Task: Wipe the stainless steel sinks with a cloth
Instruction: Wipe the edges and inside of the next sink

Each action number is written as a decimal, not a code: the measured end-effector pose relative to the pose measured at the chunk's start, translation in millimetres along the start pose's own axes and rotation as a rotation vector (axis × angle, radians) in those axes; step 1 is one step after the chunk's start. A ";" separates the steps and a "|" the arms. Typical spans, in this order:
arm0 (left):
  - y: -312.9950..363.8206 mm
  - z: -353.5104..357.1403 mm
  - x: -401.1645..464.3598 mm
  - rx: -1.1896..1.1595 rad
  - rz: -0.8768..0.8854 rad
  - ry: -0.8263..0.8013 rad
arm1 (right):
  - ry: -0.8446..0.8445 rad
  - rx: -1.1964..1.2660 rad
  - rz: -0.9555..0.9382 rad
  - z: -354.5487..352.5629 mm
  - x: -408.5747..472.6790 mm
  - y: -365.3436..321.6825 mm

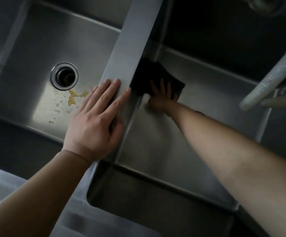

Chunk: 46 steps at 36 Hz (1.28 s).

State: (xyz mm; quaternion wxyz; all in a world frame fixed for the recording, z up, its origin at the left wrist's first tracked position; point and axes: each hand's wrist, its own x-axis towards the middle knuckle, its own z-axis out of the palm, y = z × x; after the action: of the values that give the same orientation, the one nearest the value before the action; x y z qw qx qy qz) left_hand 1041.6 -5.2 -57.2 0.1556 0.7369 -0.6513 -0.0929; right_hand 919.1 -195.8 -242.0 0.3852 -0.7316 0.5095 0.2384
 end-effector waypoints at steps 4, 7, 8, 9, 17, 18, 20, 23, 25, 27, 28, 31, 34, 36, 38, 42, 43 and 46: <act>0.0 -1.0 -0.3 0.006 -0.008 -0.010 | -0.043 -0.107 -0.088 68.3 -56.6 15.2; -0.5 -1.6 0.3 0.007 -0.017 -0.033 | 0.046 -0.215 -0.186 88.2 -78.8 24.0; -0.6 -1.6 0.5 0.008 -0.015 -0.041 | 0.104 -0.278 -0.241 85.8 -79.1 28.0; -0.7 -1.4 0.5 0.007 -0.014 -0.047 | 0.166 -0.346 -0.306 81.3 -77.0 33.1; -0.8 -1.8 1.8 -0.017 -0.025 -0.041 | 0.369 -0.280 -0.205 9.9 9.4 16.3; -0.5 -2.0 2.0 -0.021 -0.026 -0.039 | 0.366 -0.201 -0.133 -5.9 26.7 6.5; 0.5 -1.8 2.0 -0.029 -0.024 -0.039 | 0.335 -0.102 -0.014 -35.1 54.7 -7.4; 0.6 -1.6 2.5 -0.033 -0.021 -0.037 | 0.283 -0.119 0.068 -59.6 74.0 -14.0; 0.3 -1.8 2.5 -0.025 -0.018 -0.037 | 0.293 -0.155 0.075 -64.2 75.7 -12.0; -0.1 -1.2 2.4 -0.018 -0.014 -0.030 | 0.318 -0.168 0.078 -65.9 78.2 -10.0; -0.6 -0.7 1.9 -0.018 -0.014 -0.026 | 0.328 -0.169 0.086 -66.3 80.0 -10.9; -3.3 0.7 0.7 -0.019 -0.009 -0.022 | 0.373 -0.129 0.124 -62.5 82.5 -14.9; -4.7 0.7 0.9 -0.019 -0.006 -0.026 | 0.434 -0.006 0.138 -55.1 82.7 -8.5; -3.9 0.4 0.0 -0.018 -0.012 -0.033 | 0.463 0.095 0.182 -51.0 80.1 6.2; -3.1 -0.2 0.3 -0.022 -0.024 -0.029 | 0.530 0.147 0.267 -46.4 74.6 28.9; -3.1 -0.1 -0.2 -0.027 -0.030 -0.022 | 0.690 0.093 0.437 -41.3 53.7 84.3; -3.2 0.0 0.1 -0.029 -0.030 -0.020 | 0.704 0.067 0.454 -43.3 49.5 96.0; -2.4 0.2 0.7 -0.041 -0.034 -0.015 | 0.718 -0.034 0.418 -54.2 46.5 106.6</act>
State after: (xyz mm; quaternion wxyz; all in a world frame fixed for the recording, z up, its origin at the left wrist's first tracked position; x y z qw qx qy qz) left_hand 1043.9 -5.6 -58.2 0.1640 0.7437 -0.6379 -0.1143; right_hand 834.7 -285.3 -278.7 0.1142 -0.6553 0.7451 0.0498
